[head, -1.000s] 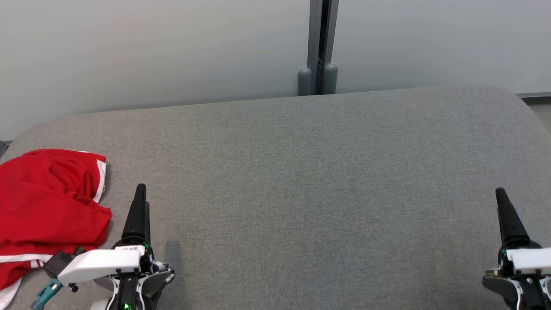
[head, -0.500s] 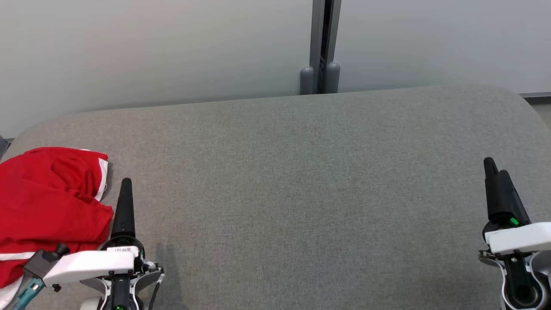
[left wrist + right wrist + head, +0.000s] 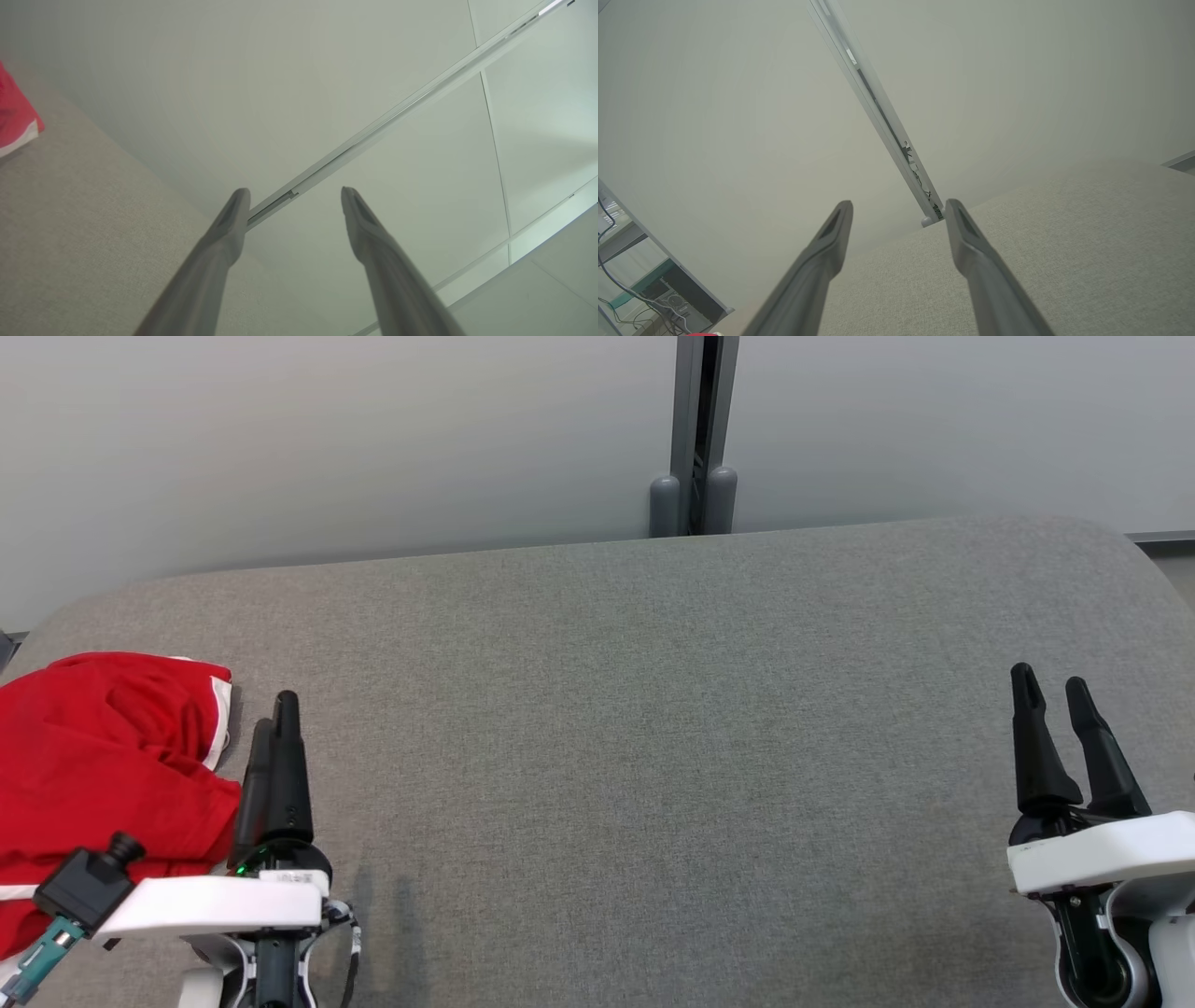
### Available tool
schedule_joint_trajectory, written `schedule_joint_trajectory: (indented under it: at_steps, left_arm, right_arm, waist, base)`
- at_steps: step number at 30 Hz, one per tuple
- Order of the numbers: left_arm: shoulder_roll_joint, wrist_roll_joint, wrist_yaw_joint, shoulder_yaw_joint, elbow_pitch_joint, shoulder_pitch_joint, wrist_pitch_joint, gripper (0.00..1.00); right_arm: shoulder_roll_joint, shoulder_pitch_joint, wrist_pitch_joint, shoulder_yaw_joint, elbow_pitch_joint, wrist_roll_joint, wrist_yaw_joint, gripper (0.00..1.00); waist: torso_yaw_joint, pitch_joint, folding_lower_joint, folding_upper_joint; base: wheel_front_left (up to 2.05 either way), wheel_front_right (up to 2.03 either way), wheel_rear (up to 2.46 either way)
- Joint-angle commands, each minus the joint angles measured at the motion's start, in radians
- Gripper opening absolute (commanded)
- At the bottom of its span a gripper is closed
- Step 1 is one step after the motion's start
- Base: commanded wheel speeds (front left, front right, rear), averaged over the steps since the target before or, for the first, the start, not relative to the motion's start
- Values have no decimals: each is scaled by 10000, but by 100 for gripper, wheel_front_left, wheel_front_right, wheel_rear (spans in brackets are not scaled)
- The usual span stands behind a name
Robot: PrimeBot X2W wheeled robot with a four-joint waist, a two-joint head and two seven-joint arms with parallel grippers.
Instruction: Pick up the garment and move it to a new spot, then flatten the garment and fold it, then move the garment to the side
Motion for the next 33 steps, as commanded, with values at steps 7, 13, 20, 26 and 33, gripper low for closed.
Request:
schedule_joint_trajectory:
  at_steps: [7,13,20,26,33]
  left_arm:
    - [52,1928,272,-350,-551,103,-218,100]
    - [58,3378,672,-878,-799,258,-332,100]
    - [62,4888,1068,-1350,-810,393,-454,100]
    - [66,6417,1586,-1794,-625,469,-571,100]
    - [75,7395,2273,-2076,-473,612,-696,100]
  right_arm:
    - [19,-153,-336,198,-93,-910,16,100]
    - [86,-141,-526,294,-2,-1486,16,100]
    - [163,-31,-721,391,121,-2046,17,100]
    - [218,0,-897,561,275,-2604,17,100]
    - [252,14,-1087,734,406,-3267,17,100]
  waist:
    - [-34,38,0,0]
    - [-21,59,0,0]
    - [-20,79,0,0]
    - [-54,113,0,0]
    - [-113,109,0,0]
  base:
    - [0,0,0]
    - [0,0,0]
    - [0,0,0]
    - [0,0,0]
    - [0,0,0]
